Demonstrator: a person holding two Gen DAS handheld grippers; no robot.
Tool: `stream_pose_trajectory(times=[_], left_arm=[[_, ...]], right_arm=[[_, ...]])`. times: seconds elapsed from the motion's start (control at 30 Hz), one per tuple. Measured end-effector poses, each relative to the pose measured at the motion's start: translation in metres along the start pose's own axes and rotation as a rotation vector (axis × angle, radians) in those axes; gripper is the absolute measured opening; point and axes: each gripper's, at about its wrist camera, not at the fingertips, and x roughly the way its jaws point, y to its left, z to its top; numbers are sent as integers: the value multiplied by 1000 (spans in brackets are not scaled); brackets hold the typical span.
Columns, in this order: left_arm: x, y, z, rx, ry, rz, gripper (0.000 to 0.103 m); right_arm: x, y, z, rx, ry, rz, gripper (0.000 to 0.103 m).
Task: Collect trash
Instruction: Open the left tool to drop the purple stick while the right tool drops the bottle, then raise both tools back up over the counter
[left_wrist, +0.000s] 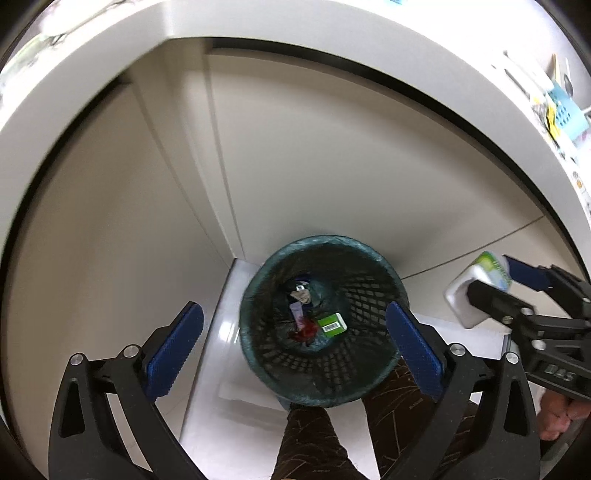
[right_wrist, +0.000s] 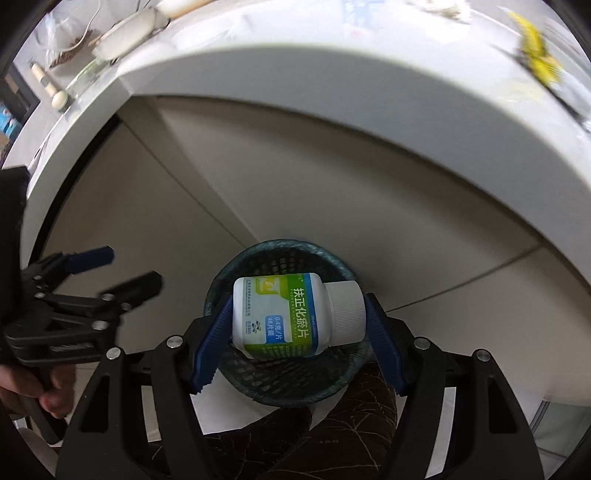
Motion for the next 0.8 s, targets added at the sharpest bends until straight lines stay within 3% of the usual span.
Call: stream_pose_trajectory(times=[0.4, 0.67, 0.8], left_arm=[[-5, 34, -3, -70, 32, 19, 97], [-2, 33, -5, -69, 44, 11, 97], [-4, 27, 0, -53, 55, 24, 95]], right_arm=[[22, 31, 9, -100, 65, 18, 67], [17, 26, 13, -81, 57, -24, 81], [-5, 19, 17, -70, 42, -49, 87]])
